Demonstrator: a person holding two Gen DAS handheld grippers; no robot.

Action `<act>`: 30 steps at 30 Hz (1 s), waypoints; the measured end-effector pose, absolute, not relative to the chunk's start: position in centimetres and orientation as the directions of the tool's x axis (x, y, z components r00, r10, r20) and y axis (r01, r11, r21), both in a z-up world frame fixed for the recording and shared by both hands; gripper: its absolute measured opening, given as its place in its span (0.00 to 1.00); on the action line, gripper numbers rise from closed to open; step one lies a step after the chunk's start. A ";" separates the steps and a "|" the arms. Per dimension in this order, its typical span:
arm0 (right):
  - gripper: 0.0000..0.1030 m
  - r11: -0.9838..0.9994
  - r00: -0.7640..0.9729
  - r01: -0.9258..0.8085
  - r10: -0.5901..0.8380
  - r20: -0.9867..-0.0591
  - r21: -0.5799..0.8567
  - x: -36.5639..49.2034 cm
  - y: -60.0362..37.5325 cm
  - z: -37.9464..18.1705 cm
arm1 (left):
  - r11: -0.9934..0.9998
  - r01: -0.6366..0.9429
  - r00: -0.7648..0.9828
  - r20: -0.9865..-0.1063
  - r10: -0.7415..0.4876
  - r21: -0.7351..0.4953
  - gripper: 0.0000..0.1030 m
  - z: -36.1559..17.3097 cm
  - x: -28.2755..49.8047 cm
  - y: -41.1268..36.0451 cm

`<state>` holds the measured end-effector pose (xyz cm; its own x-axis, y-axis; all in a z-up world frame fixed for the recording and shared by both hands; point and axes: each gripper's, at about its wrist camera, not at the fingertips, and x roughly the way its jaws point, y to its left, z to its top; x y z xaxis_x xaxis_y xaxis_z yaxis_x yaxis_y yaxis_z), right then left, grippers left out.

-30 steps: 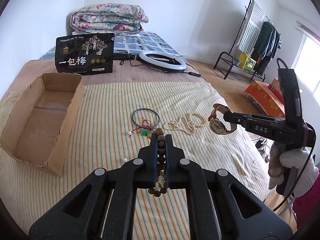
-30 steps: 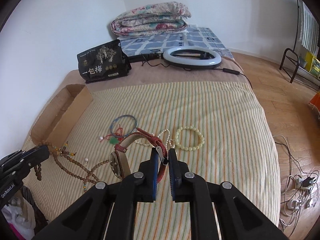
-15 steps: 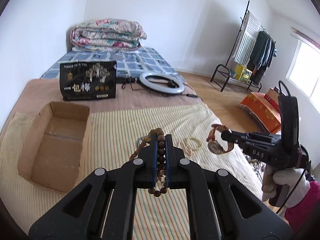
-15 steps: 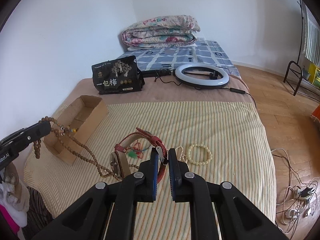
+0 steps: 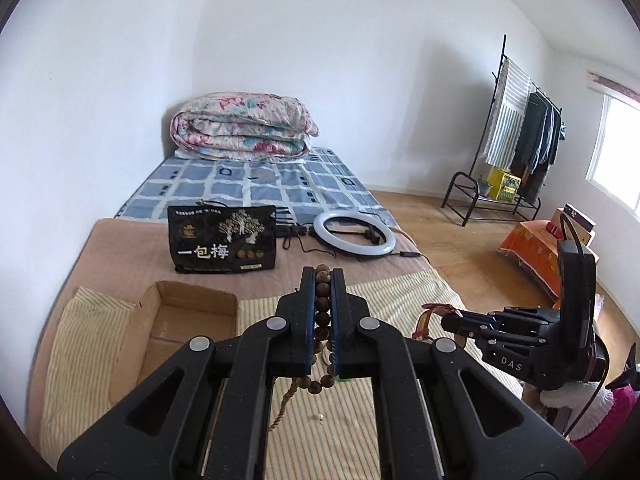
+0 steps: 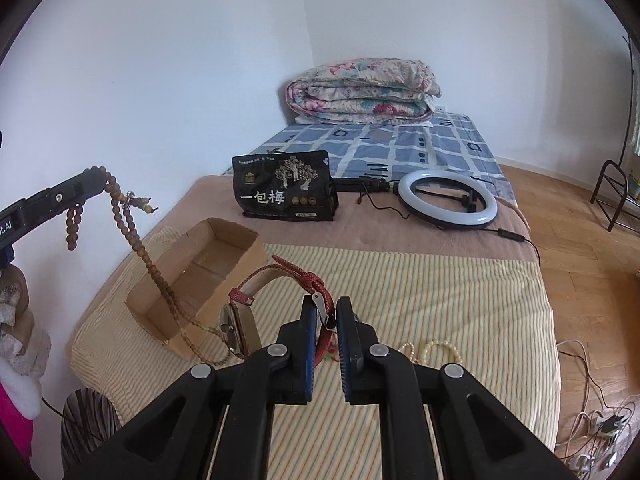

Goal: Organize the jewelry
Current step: 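Carry the mala and watch into the cardboard box and open both grippers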

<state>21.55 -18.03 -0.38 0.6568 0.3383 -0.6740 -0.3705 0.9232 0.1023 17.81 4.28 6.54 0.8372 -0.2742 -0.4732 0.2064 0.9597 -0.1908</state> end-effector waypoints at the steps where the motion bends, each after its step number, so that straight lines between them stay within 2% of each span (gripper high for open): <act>1: 0.07 0.919 0.657 -0.380 0.346 -0.670 0.102 21.6 -17.5 -0.1 | 0.962 0.200 0.844 -0.465 -0.266 -0.188 0.04 7.0 17.8 4.8; 8: 0.07 0.890 0.645 -0.446 0.393 -0.655 0.094 22.3 -12.9 1.1 | 0.972 0.142 0.889 -0.408 -0.208 -0.187 0.04 10.2 18.0 8.9; 14: 0.08 0.869 0.623 -0.487 0.413 -0.664 0.084 23.2 -9.3 0.6 | 0.978 0.093 0.904 -0.395 -0.161 -0.186 0.04 10.6 18.4 11.9; 30: 0.08 0.846 0.546 -0.522 0.428 -0.720 0.108 27.0 -2.7 -4.8 | 0.986 0.001 0.870 -0.485 -0.084 -0.168 0.04 5.2 20.3 16.8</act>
<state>26.97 -2.73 -4.76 0.5459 0.4283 -0.7201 -0.5218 0.8462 0.1077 20.32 16.78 5.16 0.8704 -0.0835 -0.4852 0.0007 0.9857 -0.1684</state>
